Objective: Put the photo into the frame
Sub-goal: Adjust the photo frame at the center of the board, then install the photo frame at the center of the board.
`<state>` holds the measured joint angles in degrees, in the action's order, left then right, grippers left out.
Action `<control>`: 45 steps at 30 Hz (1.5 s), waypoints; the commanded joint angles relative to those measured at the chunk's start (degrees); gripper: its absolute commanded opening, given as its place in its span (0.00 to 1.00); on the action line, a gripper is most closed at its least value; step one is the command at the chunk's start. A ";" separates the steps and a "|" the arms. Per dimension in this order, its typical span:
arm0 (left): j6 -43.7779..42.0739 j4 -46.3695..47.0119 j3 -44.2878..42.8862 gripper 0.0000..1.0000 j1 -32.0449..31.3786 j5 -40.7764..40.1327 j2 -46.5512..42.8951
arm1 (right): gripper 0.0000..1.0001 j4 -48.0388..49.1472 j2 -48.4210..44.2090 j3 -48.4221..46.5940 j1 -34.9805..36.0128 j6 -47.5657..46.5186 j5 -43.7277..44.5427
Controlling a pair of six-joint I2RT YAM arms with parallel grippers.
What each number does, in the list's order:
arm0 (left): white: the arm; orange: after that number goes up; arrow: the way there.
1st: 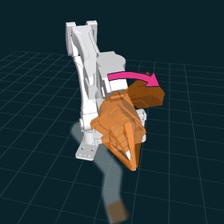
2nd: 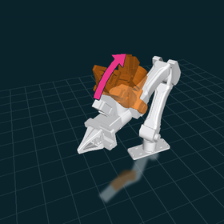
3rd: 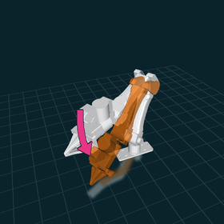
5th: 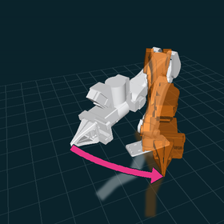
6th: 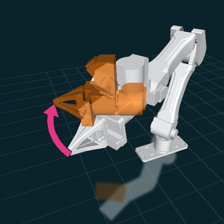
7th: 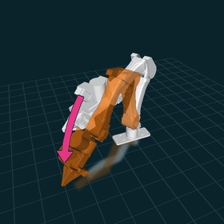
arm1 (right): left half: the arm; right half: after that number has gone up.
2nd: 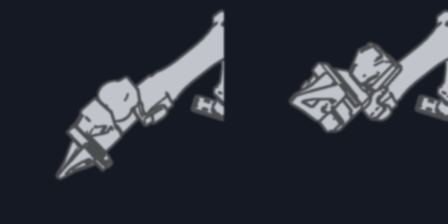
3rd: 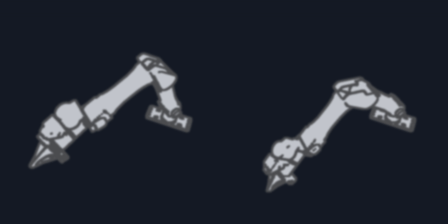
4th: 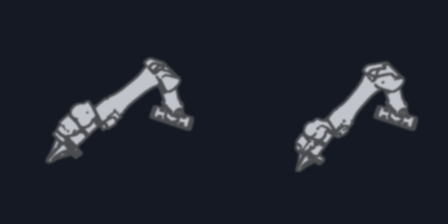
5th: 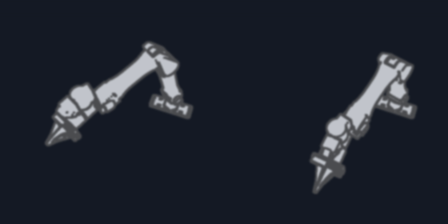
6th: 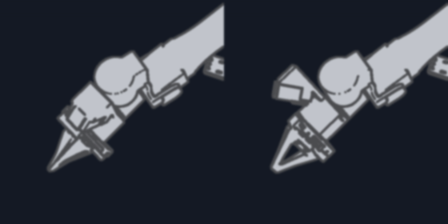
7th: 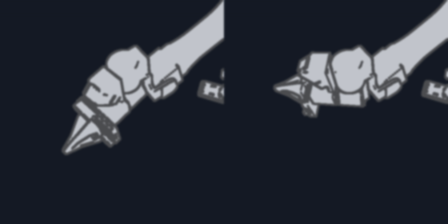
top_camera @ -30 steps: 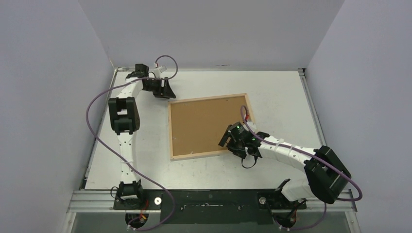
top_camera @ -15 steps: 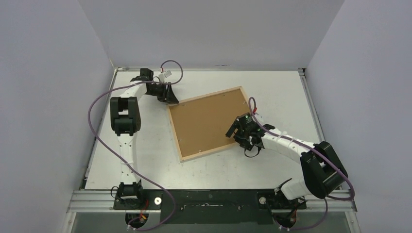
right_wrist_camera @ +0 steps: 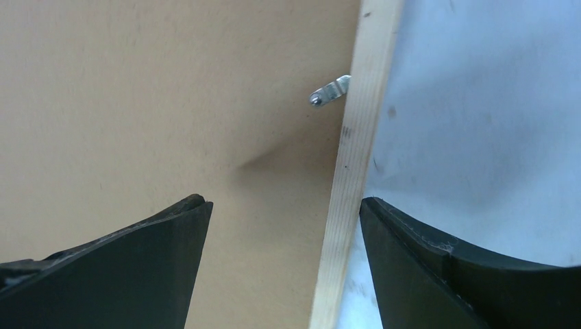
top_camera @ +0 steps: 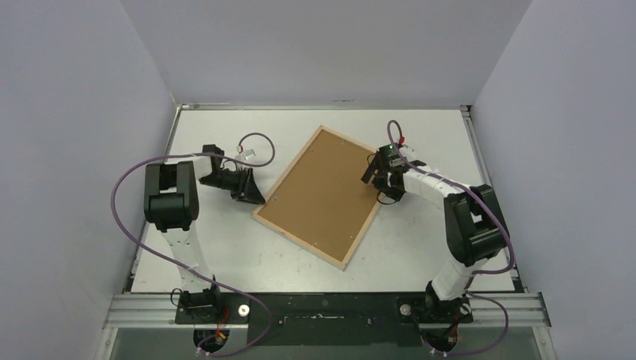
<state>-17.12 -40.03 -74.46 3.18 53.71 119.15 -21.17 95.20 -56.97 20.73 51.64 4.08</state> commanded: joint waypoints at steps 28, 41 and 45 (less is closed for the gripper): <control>25.95 26.86 14.58 0.31 1.23 5.58 -7.49 | 0.80 34.41 9.10 -8.55 22.79 12.21 -13.45; 26.43 26.41 11.56 0.25 -0.74 5.37 -3.14 | 0.80 37.12 18.27 -12.44 28.04 12.89 -16.22; 26.68 26.41 11.28 0.23 -1.00 5.13 -2.47 | 0.80 38.78 19.81 -12.87 28.05 13.13 -16.83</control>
<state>9.04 -15.51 -61.06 2.50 58.50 115.39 12.73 114.26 -67.37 48.75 64.20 -12.05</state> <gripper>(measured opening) 0.241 0.800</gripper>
